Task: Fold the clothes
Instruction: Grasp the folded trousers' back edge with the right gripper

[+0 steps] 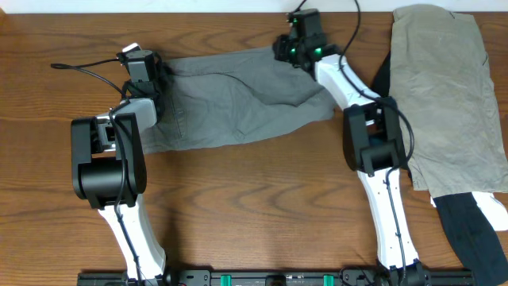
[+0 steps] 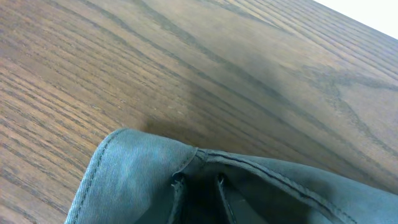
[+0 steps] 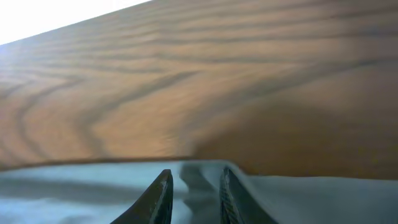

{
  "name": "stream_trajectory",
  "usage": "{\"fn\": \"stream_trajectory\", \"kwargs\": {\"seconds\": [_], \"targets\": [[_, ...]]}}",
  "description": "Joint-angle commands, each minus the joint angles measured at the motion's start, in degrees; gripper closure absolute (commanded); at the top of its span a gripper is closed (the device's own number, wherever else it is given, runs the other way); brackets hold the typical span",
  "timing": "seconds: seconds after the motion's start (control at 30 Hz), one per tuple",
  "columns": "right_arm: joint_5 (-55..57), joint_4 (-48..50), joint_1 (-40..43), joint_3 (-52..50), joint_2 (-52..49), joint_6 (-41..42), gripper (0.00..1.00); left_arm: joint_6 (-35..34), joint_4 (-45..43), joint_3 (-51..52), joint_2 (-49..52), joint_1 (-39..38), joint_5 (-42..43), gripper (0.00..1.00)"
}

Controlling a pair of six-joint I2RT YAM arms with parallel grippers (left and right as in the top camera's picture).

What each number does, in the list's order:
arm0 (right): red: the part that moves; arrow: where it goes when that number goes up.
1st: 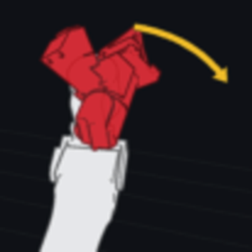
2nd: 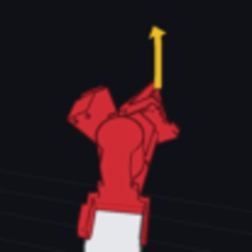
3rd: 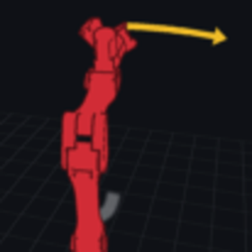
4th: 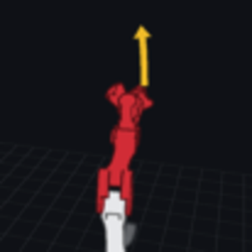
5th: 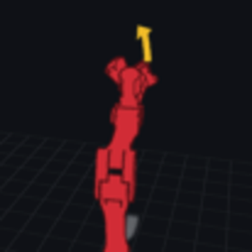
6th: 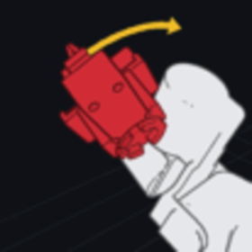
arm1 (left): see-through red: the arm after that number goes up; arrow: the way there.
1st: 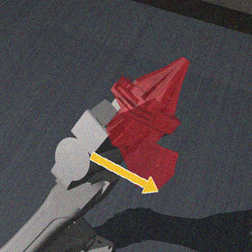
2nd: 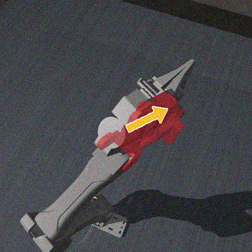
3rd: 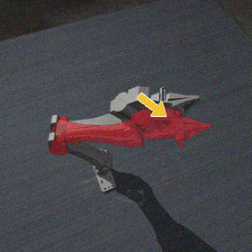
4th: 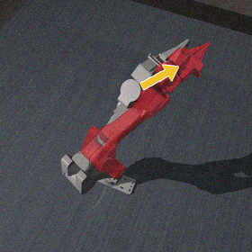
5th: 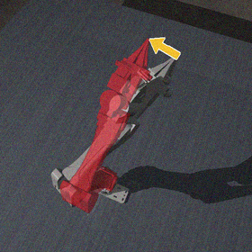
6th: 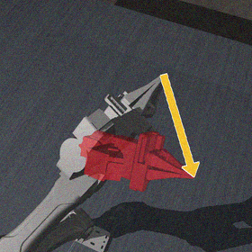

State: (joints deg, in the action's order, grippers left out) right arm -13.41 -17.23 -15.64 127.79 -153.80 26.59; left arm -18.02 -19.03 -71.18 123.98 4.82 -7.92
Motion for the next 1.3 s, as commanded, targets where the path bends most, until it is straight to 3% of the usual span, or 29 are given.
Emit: {"fn": "stream_trajectory", "kwargs": {"seconds": [0.0,0.2,0.23,0.37,0.47,0.7,0.8,0.93,1.0,1.03,1.07,1.1,1.27], "targets": [[1.77,-1.09,3.10,0.31,-1.68,0.59,0.75,0.35,0.61,-0.63,-0.55,0.63,-1.86,0.81],[-3.63,-1.49,6.82,0.37,-1.40,0.57,0.76,0.33,0.68,-0.63,-0.55,0.63,-1.84,0.81],[-5.33,-1.44,7.28,0.37,-1.14,0.57,0.76,0.33,0.66,-0.63,-0.55,0.63,-1.84,0.75],[-6.86,-1.62,8.39,0.42,1.66,-0.17,0.69,0.35,0.52,-0.63,-1.36,0.63,-1.81,0.29],[-7.30,-1.97,8.61,0.42,4.72,-2.89,0.62,0.35,0.87,-0.63,-3.63,0.63,-1.79,0.18],[-8.46,-7.26,8.68,0.42,14.03,-9.18,0.33,0.61,9.14,-0.63,-14.12,0.63,-1.70,0.13],[-7.45,-13.90,8.90,0.42,18.40,-9.29,0.13,4.48,15.52,-0.63,-19.47,0.61,1.33,0.10],[-7.37,-25.38,9.46,0.42,22.27,-9.33,0.07,7.98,24.74,-0.63,-25.35,0.63,5.11,0.02],[-7.39,-30.38,9.68,0.42,22.75,-10.08,0.09,8.15,28.79,-0.63,-27.23,0.63,6.12,0.01],[-7.37,-33.22,9.73,0.42,22.75,-11.43,0.26,8.15,31.01,-0.63,-28.00,0.63,6.95,0.01],[-6.86,-36.39,9.73,0.22,22.34,-13.66,0.55,8.15,33.24,-0.63,-28.50,0.63,8.76,0.01],[-6.16,-37.62,9.68,0.04,22.18,-13.92,0.62,8.15,34.18,-0.63,-28.55,0.63,9.99,0.01],[-2.25,-41.83,9.68,-3.04,21.03,-14.69,0.65,12.50,36.98,-0.63,-27.04,0.63,17.31,0.01]]}}
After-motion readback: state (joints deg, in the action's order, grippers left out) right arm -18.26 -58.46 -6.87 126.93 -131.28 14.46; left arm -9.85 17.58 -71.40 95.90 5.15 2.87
